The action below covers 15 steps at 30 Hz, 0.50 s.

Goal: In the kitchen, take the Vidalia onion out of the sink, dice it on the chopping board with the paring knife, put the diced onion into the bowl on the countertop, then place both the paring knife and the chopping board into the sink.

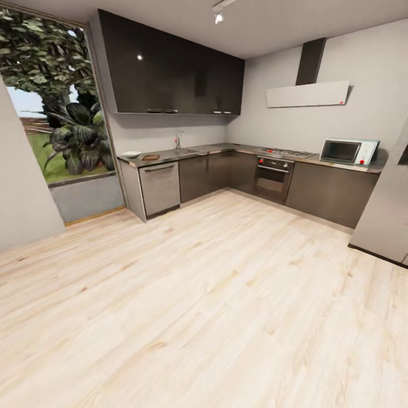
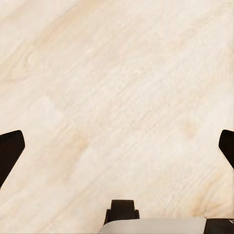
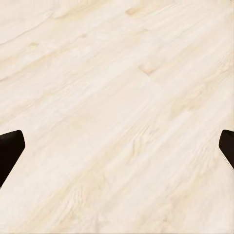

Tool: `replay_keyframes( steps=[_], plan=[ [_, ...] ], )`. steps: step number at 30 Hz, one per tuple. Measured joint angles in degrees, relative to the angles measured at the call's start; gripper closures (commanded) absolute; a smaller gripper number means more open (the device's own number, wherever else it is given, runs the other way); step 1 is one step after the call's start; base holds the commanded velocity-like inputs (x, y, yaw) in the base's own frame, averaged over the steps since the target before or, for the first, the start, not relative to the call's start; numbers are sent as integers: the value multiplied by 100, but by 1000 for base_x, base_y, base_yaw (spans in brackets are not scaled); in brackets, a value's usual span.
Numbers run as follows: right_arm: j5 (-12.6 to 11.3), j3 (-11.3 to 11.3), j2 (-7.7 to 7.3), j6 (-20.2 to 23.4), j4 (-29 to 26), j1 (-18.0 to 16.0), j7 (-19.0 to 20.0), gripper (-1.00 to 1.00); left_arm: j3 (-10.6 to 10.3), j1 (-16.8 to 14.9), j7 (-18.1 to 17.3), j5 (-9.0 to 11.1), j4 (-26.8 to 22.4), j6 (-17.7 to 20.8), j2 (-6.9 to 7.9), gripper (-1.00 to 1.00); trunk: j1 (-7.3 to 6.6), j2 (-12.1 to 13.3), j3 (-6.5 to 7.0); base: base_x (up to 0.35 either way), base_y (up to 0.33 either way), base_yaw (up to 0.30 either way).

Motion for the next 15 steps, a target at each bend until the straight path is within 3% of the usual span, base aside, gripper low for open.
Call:
replay_keyframes(
  steps=[15],
  plan=[
    [-1, 3, 1, -28, -4, 3, 6, -100, 0, 0, 0, 1, 4, 0, 0, -100, 0, 0, 0, 322, -72, -4]
  ],
)
